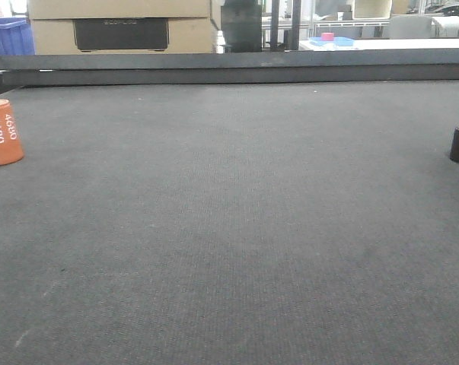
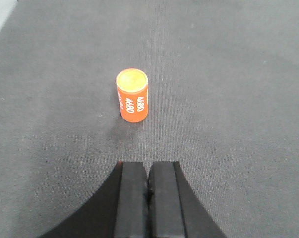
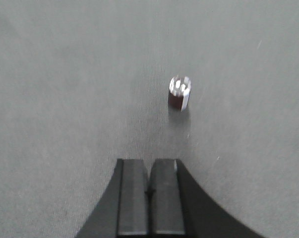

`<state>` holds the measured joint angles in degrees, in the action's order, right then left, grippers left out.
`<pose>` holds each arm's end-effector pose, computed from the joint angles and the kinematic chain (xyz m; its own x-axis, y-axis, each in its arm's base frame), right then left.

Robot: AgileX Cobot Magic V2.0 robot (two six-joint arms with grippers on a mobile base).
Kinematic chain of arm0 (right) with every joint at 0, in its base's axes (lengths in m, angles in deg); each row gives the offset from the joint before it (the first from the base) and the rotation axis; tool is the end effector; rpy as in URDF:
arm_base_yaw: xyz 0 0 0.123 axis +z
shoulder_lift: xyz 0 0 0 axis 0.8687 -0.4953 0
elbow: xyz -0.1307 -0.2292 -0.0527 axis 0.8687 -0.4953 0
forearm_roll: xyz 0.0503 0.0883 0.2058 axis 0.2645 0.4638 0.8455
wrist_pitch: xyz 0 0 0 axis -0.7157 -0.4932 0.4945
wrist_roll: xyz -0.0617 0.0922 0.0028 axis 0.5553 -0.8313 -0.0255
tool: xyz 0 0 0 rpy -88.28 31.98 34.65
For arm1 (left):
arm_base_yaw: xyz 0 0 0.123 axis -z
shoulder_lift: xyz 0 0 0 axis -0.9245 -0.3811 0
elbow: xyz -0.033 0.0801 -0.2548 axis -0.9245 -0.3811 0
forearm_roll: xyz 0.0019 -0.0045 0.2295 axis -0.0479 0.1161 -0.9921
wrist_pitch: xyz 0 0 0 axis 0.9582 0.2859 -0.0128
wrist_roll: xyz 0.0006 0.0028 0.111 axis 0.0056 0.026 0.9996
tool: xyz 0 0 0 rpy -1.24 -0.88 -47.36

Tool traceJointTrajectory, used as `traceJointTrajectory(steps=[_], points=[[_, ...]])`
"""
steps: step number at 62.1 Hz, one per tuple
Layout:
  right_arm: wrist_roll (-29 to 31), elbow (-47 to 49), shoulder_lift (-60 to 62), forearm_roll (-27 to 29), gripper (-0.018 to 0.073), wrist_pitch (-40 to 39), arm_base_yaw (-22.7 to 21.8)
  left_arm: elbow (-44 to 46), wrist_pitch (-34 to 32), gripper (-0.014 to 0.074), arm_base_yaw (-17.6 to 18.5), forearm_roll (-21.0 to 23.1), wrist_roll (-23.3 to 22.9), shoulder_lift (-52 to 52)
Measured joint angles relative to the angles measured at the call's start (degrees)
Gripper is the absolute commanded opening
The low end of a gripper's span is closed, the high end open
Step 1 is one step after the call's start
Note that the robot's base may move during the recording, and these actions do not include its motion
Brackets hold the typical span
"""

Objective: Place cylindrical capacitor in blue bin on shelf
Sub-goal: 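Move the right gripper above the dark brown capacitor, then lower the right gripper and close it around the brown capacitor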

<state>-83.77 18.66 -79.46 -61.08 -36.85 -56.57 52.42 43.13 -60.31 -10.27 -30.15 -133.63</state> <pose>0.2117 0.0220 0.3119 -0.6568 -0.0179 -0.7539 -0.1032 0.9924 0.0663 0.1950 -0.0200 0.3313 -0.5404 0.0605 -0.8392 0.0856 0.9962 0.0167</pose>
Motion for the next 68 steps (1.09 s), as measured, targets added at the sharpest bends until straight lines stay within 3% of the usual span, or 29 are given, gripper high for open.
traceJointTrajectory(steps=[27,40,46,57,62,68], points=[[0.0,17.04,-20.91,0.0,-0.0168,8.18,0.0,20.09,8.55,-0.0111,0.0,0.0,-0.13,-22.24],[0.0,27.87,-31.45,-0.33,-0.0165,12.55,-0.68,24.77,10.51,-0.0111,0.0,0.5,-0.13,-29.49],[-0.05,32.61,-36.52,-1.25,-0.0066,14.72,-1.15,24.87,10.86,-0.0111,0.0,0.87,-0.13,-30.49],[-0.16,39.55,-44.23,-2.71,0.0264,17.02,-2.2,25.1,11.12,-0.0111,0.0,1.14,-0.13,-30.51],[-0.16,41.39,-47.23,-3.03,0.0326,17.65,-2.29,25.1,11.12,-0.0111,0.0,1.14,-0.13,-30.51],[-0.16,42.13,-50.38,-3.03,0.0331,17.98,-2.29,25.1,11.12,-0.0111,0.0,1.24,-0.13,-30.51]])
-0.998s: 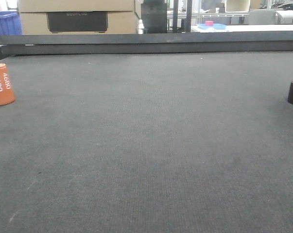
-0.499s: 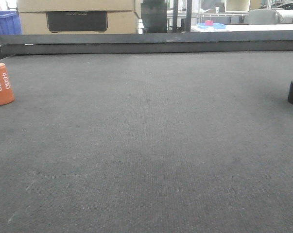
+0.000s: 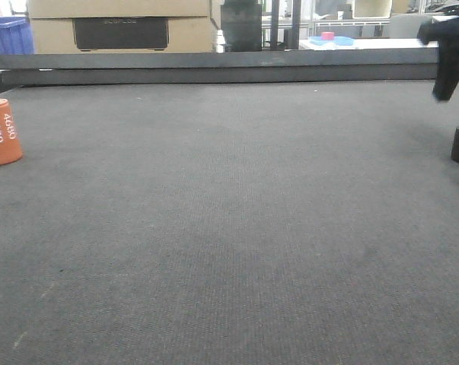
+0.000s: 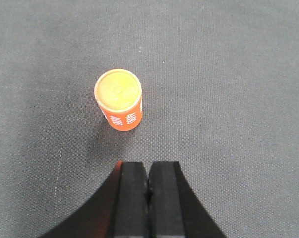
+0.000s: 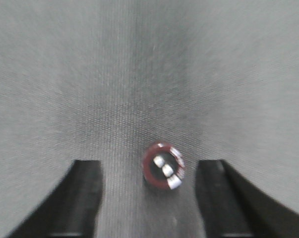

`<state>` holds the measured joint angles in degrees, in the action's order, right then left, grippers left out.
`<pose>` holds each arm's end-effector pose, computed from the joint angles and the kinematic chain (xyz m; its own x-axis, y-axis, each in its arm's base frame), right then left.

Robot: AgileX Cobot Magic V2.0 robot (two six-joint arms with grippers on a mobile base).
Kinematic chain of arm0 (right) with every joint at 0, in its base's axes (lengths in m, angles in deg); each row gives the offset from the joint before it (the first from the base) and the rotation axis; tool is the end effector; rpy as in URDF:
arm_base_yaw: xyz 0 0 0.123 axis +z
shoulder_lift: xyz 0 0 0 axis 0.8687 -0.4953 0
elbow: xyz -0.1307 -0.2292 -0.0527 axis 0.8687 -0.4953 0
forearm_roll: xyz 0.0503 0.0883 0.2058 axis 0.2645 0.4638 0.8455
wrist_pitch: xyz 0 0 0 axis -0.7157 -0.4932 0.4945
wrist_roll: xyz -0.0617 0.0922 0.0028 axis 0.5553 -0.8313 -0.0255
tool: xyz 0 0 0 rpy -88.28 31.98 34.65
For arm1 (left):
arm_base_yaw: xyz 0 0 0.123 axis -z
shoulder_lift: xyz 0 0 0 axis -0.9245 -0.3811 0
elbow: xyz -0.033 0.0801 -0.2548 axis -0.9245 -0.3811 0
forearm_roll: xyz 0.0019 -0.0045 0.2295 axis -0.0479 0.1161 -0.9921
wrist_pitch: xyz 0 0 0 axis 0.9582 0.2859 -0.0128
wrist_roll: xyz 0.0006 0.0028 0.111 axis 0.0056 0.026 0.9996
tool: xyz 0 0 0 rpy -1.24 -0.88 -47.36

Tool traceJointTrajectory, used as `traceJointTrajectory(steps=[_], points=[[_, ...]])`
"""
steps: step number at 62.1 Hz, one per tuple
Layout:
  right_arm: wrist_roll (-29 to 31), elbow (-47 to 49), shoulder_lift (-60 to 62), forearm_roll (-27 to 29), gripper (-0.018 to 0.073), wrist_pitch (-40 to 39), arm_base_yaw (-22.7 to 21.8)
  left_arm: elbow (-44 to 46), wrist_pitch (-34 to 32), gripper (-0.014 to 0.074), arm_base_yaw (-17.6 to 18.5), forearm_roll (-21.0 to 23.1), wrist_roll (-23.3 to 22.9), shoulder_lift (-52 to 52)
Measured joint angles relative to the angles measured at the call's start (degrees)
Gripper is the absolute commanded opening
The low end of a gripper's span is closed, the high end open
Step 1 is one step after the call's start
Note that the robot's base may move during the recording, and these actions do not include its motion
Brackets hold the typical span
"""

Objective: Place cylindrical capacitor in blue bin on shelf

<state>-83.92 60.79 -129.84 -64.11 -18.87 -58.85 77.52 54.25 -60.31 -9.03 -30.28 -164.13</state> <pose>0.3995 0.0163 0.2358 -0.9206 -0.0523 -0.3869 -0.0728 0.9966 0.0384 0.3130 -0.0355 0.3160 -0.7576 0.0610 -0.6499 0.0741 0.9972 0.0072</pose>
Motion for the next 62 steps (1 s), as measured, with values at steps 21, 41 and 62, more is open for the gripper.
traceJointTrajectory(steps=[21,41,62], points=[[-0.14,0.15,-5.42,0.58,0.0331,0.48,-2.85,0.0,0.32,-0.0111,0.0,1.36,0.0,0.0],[-0.28,0.19,-6.06,1.51,0.0331,-0.21,-3.24,0.0,0.32,-0.0111,0.0,2.74,-0.1,0.0],[-0.28,0.29,-7.86,2.96,0.0312,-0.35,-3.24,0.0,0.32,-0.0111,0.0,2.74,-0.1,0.0]])
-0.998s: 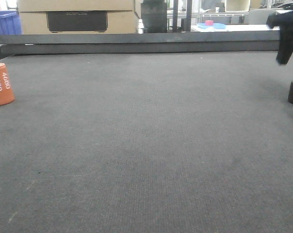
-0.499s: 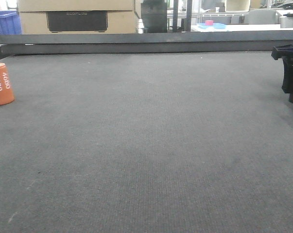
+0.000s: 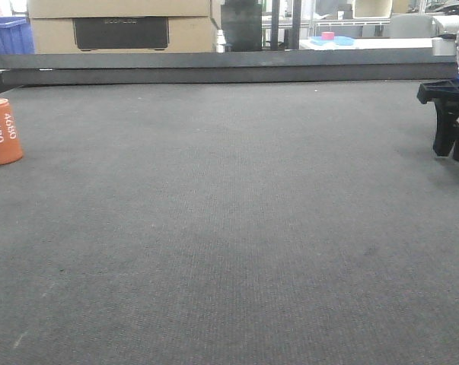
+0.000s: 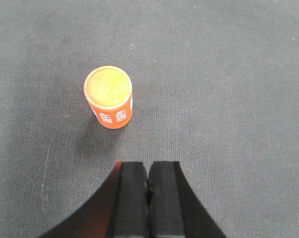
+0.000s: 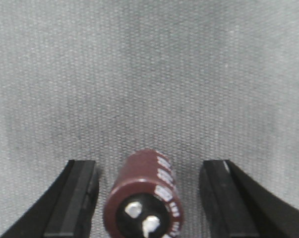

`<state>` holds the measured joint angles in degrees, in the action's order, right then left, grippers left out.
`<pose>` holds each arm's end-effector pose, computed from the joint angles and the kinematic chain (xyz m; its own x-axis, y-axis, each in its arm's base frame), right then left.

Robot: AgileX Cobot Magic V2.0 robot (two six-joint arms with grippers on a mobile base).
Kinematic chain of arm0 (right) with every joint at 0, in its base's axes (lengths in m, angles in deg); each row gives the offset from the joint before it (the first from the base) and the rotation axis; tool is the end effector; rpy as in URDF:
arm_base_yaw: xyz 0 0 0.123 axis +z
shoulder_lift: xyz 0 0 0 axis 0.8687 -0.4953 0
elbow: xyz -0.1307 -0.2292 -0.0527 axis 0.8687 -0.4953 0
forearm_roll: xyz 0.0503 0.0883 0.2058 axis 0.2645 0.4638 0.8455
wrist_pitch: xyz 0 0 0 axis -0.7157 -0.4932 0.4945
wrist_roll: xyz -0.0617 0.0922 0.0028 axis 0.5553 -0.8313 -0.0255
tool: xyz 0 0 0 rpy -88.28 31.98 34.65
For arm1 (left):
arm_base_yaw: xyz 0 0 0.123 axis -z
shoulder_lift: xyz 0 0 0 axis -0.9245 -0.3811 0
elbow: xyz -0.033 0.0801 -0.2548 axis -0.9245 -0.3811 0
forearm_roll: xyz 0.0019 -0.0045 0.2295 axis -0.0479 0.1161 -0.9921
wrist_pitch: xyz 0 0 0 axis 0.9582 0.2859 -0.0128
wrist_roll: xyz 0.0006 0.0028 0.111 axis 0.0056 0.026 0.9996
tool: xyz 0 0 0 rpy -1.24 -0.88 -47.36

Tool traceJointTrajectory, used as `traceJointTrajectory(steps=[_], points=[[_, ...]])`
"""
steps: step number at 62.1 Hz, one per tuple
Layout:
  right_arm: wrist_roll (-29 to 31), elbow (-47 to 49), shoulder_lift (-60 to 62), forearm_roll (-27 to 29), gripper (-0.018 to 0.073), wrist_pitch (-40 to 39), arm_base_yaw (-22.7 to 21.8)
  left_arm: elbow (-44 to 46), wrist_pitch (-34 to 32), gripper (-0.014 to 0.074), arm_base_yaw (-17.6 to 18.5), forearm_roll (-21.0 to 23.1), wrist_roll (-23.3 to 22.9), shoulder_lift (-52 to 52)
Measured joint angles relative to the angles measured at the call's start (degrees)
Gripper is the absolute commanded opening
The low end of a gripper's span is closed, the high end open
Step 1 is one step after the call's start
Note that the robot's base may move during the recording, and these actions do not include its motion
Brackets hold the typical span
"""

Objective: Place cylindrical capacitor in blue bin on shelf

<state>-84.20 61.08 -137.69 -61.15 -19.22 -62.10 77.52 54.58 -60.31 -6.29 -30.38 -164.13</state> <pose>0.4132 -0.0021 0.1820 -0.9626 0.0357 -0.2684 0.0107 0.9955 0.0940 0.3121 -0.0392 0.3155 -0.7654 0.0266 -0.6430 0.0692 0.9967 -0.0413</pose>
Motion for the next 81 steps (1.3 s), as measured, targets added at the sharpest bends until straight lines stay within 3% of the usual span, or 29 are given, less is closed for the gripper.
traceJointTrajectory(steps=[10,24,39,45,55,62,68,81], points=[[0.0,0.0,0.0,0.08,0.0193,-0.09,0.0,0.0,0.0,-0.0111,0.0,0.0,0.0,0.0],[0.0,0.0,0.0,0.23,-0.017,-0.09,0.0,0.0,0.0,-0.0111,0.0,0.0,0.0,0.0],[0.0,0.0,0.0,0.28,-0.0168,-0.09,0.0,4.2,-0.13,-0.0077,0.0,-1.14,0.0,-3.41],[0.0,0.0,0.0,0.28,-0.0168,-0.13,0.0,7.74,-0.13,0.0041,0.0,-1.8,0.0,-6.71],[0.0,0.0,0.0,0.49,-0.0168,-0.13,0.0,13.79,-0.13,0.0335,0.0,-2.9,0.0,-12.13],[0.0,0.0,0.0,0.77,-0.0168,-0.13,0.0,16.17,-0.13,0.0467,0.0,-3.55,-0.12,-14.94],[0.0,0.0,0.0,1.12,-0.0168,-0.13,0.0,17.77,-0.38,0.051,-0.38,-3.7,-0.25,-17.17],[0.0,0.0,0.0,1.79,-0.0168,-0.13,0.0,18.65,-0.96,0.0511,-2.99,-3.7,-1.68,-21.52]])
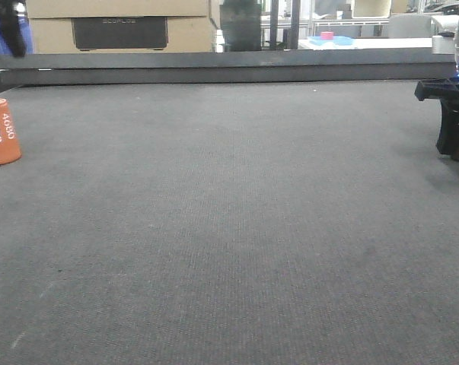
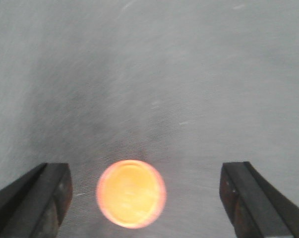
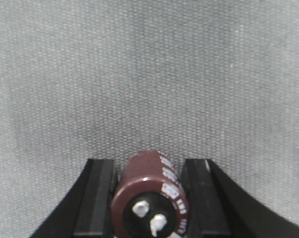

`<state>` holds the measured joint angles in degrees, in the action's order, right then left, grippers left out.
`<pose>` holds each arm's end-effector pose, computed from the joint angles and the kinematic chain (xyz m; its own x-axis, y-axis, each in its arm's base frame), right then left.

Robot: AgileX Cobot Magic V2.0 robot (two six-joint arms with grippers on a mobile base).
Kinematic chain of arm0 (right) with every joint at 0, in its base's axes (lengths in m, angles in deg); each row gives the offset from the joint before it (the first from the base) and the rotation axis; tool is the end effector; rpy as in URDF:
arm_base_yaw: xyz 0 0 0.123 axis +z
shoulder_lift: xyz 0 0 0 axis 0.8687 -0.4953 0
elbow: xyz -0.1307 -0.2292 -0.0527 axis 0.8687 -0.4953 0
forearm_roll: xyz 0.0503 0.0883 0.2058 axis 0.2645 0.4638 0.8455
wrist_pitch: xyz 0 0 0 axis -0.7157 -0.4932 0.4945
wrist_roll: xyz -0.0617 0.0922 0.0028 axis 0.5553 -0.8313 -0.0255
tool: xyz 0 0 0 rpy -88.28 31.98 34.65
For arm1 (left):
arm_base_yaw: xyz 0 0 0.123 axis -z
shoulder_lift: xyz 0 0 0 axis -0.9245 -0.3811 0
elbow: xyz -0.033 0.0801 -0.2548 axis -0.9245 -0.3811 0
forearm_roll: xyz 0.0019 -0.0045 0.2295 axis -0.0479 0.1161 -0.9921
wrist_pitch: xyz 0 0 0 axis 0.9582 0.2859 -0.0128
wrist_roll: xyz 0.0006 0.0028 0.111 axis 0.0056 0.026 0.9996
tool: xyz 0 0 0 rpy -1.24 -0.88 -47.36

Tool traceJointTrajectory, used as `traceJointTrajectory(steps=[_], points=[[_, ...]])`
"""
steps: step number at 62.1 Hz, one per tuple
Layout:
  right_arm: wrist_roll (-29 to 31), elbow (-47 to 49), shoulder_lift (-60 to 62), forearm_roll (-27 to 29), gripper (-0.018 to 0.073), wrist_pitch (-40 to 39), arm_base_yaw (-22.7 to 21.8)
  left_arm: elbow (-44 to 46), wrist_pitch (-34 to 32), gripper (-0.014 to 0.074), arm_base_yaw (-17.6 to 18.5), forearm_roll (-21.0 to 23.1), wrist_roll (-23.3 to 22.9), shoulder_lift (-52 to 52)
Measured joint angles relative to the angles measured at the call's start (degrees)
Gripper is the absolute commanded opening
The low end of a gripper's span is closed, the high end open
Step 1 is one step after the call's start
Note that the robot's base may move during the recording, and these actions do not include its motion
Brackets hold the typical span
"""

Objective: Place cylindrical capacitor in blue bin on shelf

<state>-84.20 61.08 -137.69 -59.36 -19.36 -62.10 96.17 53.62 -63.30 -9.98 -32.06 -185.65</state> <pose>0.4136 0.0007 0.1824 -0.9613 0.0536 -0.2703 0.0207 0.9922 0.1232 0.4087 -0.0250 0.2781 -0.7840 0.0043 -0.6207 0.0005 1.0000 0.0063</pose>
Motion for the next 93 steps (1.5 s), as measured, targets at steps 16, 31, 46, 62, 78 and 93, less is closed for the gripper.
traceJointTrajectory(steps=[16,31,46,62,78,93], points=[[0.0,0.0,0.0,0.22,-0.0168,0.0,0.0,0.04,-0.1,0.0511,-0.58,-0.23,0.0,-3.3],[0.0,0.0,0.0,0.35,-0.0168,-0.1,0.0,0.04,-0.03,0.0511,-0.58,0.03,0.0,-5.53],[0.0,0.0,0.0,0.49,-0.0168,-0.23,0.0,0.04,1.05,0.0507,-0.58,0.38,0.0,-7.54],[0.0,0.0,0.0,0.49,-0.0168,-0.23,0.0,0.04,1.13,0.0435,-0.48,0.38,0.0,-8.05],[0.0,0.0,0.0,0.49,-0.0168,-0.27,0.0,0.13,1.45,0.0216,-0.48,0.54,0.0,-9.11],[0.0,0.0,0.11,0.49,-0.0168,-0.62,0.0,2.29,3.71,-0.0111,-0.48,0.54,0.0,-9.68]])
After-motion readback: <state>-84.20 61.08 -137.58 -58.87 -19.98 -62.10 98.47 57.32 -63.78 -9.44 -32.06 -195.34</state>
